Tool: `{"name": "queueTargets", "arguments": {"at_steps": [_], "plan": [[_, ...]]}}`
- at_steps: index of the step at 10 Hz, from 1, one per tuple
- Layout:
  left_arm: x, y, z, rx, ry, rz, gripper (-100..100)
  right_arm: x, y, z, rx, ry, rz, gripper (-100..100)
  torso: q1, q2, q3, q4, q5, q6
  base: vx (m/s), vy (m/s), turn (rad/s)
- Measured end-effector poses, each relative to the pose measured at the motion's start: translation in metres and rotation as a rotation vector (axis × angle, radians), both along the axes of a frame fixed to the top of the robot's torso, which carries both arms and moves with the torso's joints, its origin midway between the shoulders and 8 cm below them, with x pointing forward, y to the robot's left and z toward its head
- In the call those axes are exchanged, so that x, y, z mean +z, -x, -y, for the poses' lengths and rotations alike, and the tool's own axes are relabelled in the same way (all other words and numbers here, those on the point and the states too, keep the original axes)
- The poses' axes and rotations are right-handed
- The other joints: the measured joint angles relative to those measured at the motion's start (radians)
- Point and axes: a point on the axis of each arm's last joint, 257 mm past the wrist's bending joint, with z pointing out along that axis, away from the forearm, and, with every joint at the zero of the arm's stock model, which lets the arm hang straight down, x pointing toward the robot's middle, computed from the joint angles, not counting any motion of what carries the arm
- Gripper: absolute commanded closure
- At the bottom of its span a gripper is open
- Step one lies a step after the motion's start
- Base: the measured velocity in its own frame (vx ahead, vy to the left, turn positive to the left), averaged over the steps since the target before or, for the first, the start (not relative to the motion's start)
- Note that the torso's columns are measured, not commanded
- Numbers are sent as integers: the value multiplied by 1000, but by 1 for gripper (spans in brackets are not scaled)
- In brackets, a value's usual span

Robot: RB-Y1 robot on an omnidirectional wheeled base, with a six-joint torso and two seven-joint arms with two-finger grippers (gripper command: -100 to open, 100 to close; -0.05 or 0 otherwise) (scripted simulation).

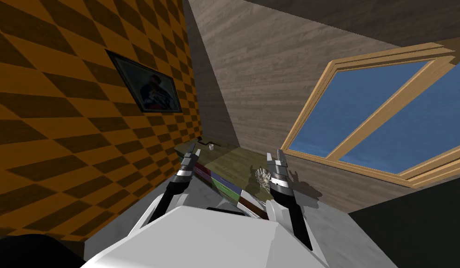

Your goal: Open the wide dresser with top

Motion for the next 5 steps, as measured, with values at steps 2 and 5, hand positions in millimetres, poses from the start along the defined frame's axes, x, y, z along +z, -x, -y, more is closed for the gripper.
{"name": "queueTargets", "arguments": {"at_steps": [2, 5], "plan": [[0, 0, 0, 0, 0, 0, 0, 0, 0, 0, 0, 0, 0, 0, 0, 104, -209, 105, 0, 0, 0, 0, 0], [0, 0, 0, 0, 0, 0, 0, 0, 0, 0, 0, 0, 0, 0, 0, 322, -644, 322, 0, 0, 0, 0, 0]]}}
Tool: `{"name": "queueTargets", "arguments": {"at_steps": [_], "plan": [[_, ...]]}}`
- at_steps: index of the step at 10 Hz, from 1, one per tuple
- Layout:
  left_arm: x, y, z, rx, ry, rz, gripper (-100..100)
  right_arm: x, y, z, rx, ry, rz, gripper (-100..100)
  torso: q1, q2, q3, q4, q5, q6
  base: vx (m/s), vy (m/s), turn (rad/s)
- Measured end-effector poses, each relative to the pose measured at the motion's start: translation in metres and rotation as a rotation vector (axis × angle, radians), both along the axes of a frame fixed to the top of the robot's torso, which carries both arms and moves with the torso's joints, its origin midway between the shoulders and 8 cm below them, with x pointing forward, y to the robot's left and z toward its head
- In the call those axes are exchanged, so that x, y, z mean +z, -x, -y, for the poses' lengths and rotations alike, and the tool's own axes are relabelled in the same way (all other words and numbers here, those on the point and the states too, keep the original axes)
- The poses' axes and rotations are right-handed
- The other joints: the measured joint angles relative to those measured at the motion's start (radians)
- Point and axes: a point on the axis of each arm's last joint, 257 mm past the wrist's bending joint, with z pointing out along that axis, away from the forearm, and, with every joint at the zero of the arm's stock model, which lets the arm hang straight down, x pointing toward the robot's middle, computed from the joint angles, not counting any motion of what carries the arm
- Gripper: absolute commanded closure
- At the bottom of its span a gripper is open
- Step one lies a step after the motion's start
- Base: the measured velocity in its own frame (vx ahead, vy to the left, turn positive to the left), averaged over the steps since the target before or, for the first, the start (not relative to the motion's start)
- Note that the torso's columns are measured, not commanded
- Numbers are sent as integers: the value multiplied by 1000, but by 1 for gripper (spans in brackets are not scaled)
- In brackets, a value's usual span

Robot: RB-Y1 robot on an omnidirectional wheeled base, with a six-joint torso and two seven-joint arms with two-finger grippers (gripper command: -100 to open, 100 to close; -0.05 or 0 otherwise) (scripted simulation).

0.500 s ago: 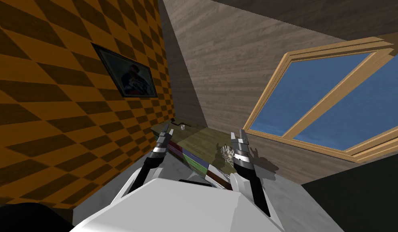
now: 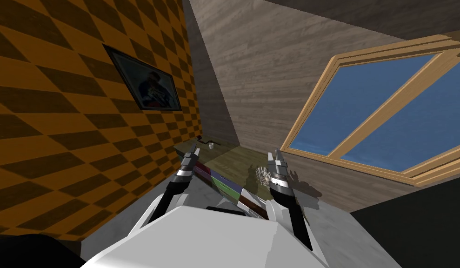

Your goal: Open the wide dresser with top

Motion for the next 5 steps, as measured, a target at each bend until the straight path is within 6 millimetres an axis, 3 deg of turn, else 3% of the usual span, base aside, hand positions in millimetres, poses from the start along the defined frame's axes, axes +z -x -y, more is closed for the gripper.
{"name": "queueTargets", "arguments": {"at_steps": [4, 5], "plan": [[0, 0, 0, 0, 0, 0, 0, 0, 0, 0, 0, 0, 0, 0, 0, 296, -590, 295, 0, 0, 0, 0, 0], [0, 0, 0, 0, 0, 0, -100, 0, 0, 0, 0, 0, 0, 0, 0, 369, -738, 369, 0, 0, 8, -2, -19]]}}
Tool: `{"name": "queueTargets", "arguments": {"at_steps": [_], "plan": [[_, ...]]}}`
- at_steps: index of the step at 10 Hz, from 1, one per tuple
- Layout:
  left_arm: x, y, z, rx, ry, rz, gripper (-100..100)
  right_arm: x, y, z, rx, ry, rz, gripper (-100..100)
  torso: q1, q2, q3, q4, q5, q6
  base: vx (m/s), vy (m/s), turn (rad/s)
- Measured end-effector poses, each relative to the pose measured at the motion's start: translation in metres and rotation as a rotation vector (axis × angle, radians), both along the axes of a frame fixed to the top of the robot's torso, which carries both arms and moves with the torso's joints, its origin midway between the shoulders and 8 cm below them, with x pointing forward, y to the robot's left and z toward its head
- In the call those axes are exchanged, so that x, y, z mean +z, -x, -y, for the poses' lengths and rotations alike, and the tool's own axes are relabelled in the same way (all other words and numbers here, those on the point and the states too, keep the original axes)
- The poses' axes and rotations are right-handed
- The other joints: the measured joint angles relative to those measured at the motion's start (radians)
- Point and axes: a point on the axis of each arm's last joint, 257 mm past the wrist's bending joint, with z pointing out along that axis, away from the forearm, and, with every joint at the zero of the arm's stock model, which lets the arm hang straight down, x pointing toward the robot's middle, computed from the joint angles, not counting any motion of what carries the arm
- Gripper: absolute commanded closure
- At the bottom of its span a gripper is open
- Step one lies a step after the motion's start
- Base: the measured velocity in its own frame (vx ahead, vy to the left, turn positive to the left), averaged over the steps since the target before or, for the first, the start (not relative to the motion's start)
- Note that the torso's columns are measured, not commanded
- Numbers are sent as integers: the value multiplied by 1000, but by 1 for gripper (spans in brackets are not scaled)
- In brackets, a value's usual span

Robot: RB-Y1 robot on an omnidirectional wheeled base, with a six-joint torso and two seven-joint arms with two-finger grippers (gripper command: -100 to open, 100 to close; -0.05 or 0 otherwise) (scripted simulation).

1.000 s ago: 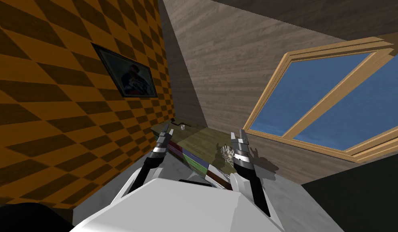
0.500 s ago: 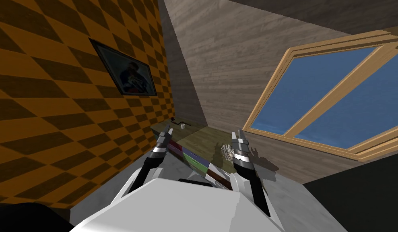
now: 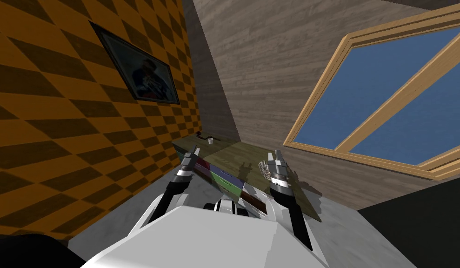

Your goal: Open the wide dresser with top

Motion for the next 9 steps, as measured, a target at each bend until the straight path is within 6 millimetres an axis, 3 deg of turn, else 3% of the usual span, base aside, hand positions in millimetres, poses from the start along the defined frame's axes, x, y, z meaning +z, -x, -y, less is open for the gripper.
{"name": "queueTargets", "arguments": {"at_steps": [2, 9], "plan": [[-14, -5, 3, -16, -26, -22, -100, 0, 0, 0, 0, 0, -1, 0, 0, 43, -89, 43, 0, 0, 6, -6, -23], [-66, -23, 5, -42, -70, -85, -100, 0, 0, 0, 0, 0, -1, 0, 0, 47, -94, 47, 0, 0, 7, -5, -22]]}}
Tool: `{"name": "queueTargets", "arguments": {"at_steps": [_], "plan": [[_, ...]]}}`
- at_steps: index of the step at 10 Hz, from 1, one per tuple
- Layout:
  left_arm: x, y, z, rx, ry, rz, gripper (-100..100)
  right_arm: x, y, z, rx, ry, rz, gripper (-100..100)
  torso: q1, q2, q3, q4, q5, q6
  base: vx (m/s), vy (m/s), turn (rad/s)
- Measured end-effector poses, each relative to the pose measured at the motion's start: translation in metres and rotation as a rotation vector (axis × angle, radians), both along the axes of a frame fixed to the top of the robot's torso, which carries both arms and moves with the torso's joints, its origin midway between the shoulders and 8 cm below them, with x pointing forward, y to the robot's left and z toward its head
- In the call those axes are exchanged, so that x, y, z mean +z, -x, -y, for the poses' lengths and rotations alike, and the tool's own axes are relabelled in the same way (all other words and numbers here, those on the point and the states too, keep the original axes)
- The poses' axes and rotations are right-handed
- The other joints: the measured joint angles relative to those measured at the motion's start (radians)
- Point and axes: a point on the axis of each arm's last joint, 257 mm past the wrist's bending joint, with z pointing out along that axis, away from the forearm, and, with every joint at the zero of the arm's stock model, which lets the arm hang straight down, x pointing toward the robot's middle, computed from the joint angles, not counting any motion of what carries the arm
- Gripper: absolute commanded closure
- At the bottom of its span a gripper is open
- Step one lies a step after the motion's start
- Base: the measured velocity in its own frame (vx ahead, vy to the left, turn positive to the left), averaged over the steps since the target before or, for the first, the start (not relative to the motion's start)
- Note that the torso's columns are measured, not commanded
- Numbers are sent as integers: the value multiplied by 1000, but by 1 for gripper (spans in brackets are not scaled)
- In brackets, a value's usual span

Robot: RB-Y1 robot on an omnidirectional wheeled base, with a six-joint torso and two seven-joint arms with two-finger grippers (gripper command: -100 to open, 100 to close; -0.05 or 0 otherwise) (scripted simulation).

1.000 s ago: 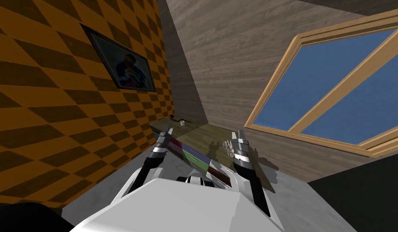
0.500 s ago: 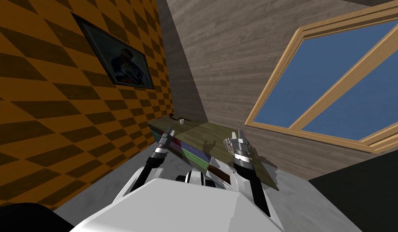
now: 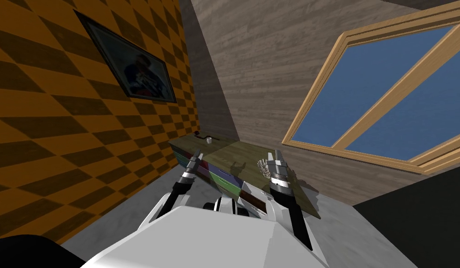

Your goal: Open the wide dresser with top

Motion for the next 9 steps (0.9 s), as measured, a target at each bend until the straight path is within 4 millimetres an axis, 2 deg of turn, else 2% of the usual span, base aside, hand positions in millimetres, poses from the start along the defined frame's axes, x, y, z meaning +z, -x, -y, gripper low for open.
{"name": "queueTargets", "arguments": {"at_steps": [4, 9], "plan": [[-35, -8, 0, -8, -18, -41, -100, 0, 0, 0, 0, 0, 0, 0, 0, 0, 0, 0, 0, 0, 8, -6, -27], [-69, -15, -3, -15, -39, -81, -100, 0, 0, 0, 0, 0, 0, 0, 0, 0, 0, 0, 0, 0, 8, -6, -23]]}}
